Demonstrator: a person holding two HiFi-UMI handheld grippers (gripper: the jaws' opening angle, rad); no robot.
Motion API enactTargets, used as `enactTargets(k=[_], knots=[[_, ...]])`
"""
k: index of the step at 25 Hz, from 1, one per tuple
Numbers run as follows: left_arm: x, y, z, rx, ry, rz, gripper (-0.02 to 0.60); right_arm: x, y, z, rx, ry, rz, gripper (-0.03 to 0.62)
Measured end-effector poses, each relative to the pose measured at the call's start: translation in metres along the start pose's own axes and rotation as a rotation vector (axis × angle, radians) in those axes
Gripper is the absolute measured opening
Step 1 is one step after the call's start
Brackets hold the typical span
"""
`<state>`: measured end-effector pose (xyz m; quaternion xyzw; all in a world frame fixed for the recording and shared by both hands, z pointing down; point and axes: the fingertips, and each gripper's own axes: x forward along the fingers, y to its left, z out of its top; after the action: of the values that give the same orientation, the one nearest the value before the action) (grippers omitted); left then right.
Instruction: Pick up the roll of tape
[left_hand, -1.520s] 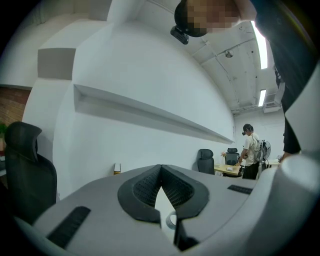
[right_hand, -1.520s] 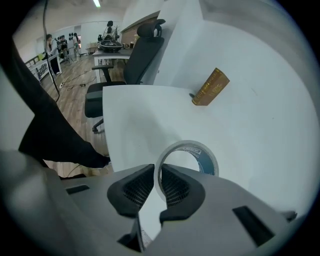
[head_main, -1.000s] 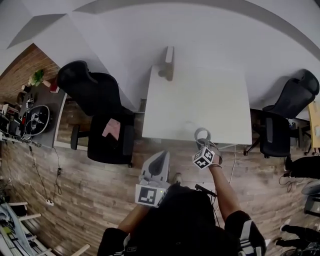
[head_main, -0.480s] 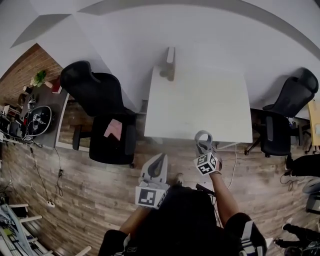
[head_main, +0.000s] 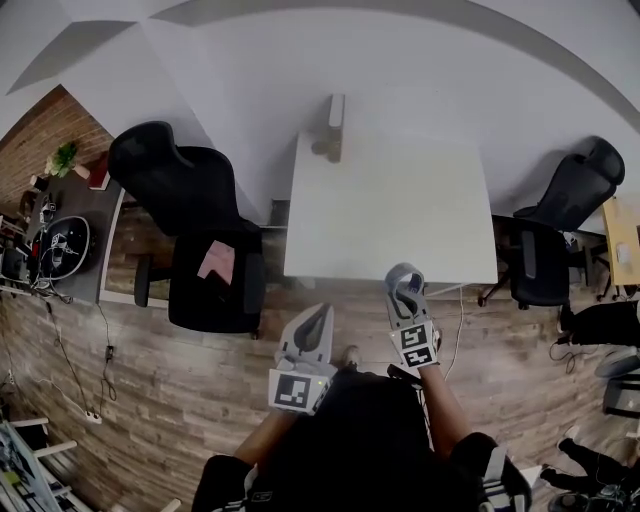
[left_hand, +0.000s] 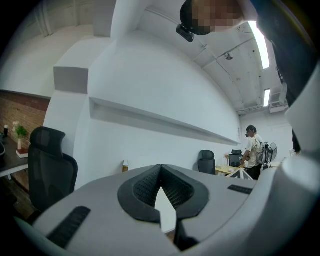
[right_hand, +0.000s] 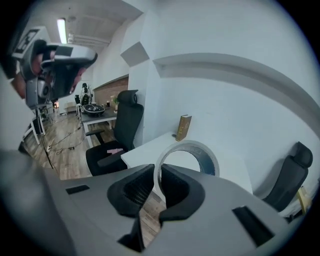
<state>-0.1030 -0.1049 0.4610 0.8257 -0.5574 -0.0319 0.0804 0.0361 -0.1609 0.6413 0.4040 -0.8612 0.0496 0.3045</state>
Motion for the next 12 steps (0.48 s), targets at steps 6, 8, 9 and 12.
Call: enactTargets(k=[6,8,9,12], knots=[[-0.004,0.012,-0.005,-0.007,0.007,-0.004,0.018,-0.043,0.01,0.058,0.123,-0.166,-0.012,0.057],[-0.007,0.017,-0.007,-0.011,0.007,-0.005,0.018,-0.058,0.014,0.076,0.159,-0.23,-0.017,0.058],[-0.009,0.018,-0.007,-0.013,0.006,-0.006,0.018,-0.066,0.017,0.083,0.176,-0.261,-0.017,0.058],[-0.011,0.021,-0.008,-0.01,0.002,-0.012,0.018,-0.089,0.025,0.103,0.212,-0.343,-0.022,0.058]])
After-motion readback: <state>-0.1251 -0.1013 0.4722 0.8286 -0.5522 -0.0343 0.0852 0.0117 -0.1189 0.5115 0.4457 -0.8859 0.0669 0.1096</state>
